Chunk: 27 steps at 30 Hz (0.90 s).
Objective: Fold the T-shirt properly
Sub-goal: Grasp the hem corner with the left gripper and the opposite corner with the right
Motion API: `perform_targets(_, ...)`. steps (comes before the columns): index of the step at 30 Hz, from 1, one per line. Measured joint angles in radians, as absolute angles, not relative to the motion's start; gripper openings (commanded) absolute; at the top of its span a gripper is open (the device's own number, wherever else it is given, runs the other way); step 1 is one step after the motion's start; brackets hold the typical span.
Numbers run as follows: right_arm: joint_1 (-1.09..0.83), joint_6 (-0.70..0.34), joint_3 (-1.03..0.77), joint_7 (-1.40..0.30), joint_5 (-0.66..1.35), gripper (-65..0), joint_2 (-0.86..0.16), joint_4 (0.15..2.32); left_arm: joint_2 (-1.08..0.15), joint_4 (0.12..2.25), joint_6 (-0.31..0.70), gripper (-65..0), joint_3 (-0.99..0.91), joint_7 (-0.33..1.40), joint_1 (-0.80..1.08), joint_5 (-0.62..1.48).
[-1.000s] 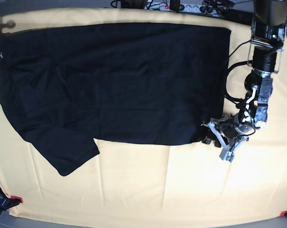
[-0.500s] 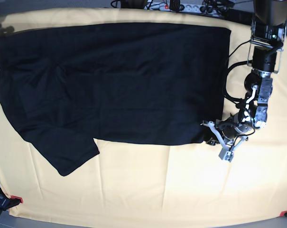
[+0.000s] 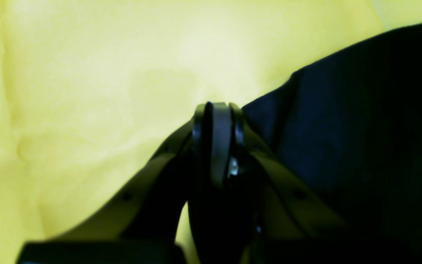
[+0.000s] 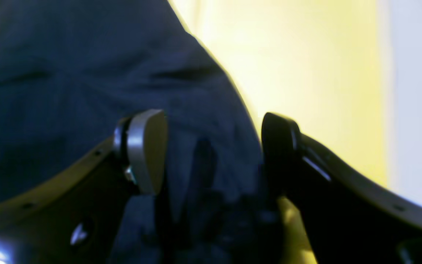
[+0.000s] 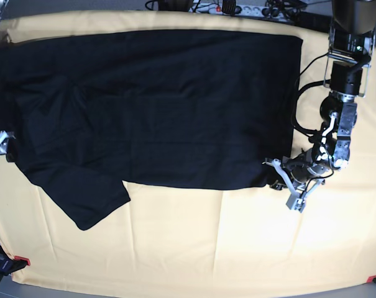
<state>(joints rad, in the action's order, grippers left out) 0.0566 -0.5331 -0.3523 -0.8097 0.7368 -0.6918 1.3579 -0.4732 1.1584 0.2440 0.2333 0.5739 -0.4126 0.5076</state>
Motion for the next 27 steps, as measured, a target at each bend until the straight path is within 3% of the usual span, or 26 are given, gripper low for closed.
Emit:
perform_targets(6,0.358,-0.611,-0.326,-0.846,0.762,-21.0,-0.62,0.929,-0.473,1.159,0.244,-65.0,0.233,0.574,-0.413,0.508)
perform_targets(10,0.493,-0.643,-0.327,-0.846,0.76,-21.0,-0.598,0.756,-0.473,1.159,0.244,-65.0,0.233,0.576,-0.413,0.507)
perform_targets(18,0.544,-0.586,-0.329,-0.772,0.604,-21.0,-0.58,0.73,-0.473,1.159,0.245,-65.0,0.233,0.575,-0.413,0.506)
perform_targets(27,0.484,-0.622,-0.329,-0.727,0.575,-21.0,-0.511,0.73,-0.473,1.159,0.245,-65.0,0.233,0.575,-0.413,0.507)
